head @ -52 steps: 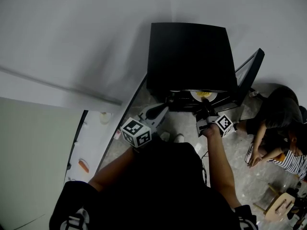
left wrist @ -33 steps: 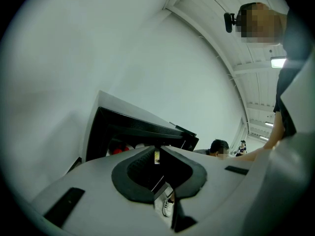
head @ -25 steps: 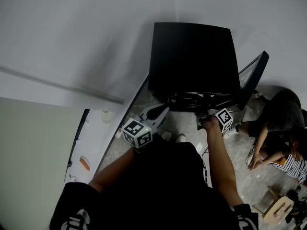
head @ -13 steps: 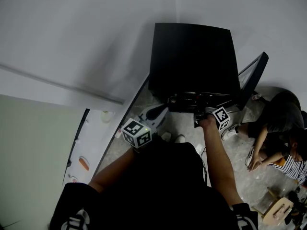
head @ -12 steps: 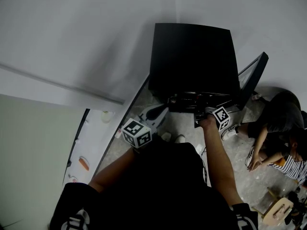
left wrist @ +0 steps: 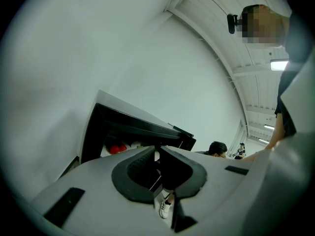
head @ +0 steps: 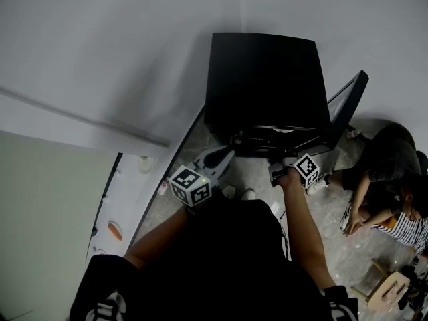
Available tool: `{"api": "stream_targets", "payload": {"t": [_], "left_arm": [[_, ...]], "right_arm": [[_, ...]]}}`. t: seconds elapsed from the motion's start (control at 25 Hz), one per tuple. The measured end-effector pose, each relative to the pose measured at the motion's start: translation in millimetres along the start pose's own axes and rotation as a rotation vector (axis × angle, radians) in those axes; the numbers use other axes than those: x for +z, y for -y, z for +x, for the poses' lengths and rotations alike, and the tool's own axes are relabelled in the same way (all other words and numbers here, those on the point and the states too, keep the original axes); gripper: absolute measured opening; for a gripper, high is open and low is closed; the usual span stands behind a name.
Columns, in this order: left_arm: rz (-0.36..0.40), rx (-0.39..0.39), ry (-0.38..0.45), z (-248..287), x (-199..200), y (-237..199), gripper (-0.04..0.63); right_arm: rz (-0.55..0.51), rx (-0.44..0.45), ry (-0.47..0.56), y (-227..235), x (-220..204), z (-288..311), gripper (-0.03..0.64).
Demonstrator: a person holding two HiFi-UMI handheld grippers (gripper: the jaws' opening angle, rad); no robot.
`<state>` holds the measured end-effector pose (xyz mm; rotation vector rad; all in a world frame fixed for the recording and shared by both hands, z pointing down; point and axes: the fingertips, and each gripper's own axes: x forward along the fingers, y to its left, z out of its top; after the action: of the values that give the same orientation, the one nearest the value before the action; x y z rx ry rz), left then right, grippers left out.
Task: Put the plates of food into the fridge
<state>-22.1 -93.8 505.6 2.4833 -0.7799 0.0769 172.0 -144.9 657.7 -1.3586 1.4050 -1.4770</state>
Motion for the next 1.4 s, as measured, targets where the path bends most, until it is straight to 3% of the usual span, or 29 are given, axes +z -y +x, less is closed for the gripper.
{"api": "stream_targets", "payload": {"t": [0.32,0.56,0.76,1.08,1.4], "left_arm": [[-0.006,-0.035,-0.002,1,-3,13,0.029],[-0.017,-0.06,-0.013,0,-11,23,0.029],[-0.014,-0.091,-0.038,3,-22,31,0.029],[-0.017,-0.099,-0.055,1,-29,37,0.029],[0.011,-0.117,-0.042,2,-22,47,0.029]], "right_arm": [[-0.04,0.053,-0.032,-11,-13,-34,0.029],[-0.153,0.133,-0.042,-39,-17,-58,0.026],[-0.189,0.155,-0.055,-53,-23,-79,0.026],[-0.319,0.163,-0.069,-73,-36,-110,0.026],[-0.485,0.234,-0.062,-113,-39,-127,0.026]]}}
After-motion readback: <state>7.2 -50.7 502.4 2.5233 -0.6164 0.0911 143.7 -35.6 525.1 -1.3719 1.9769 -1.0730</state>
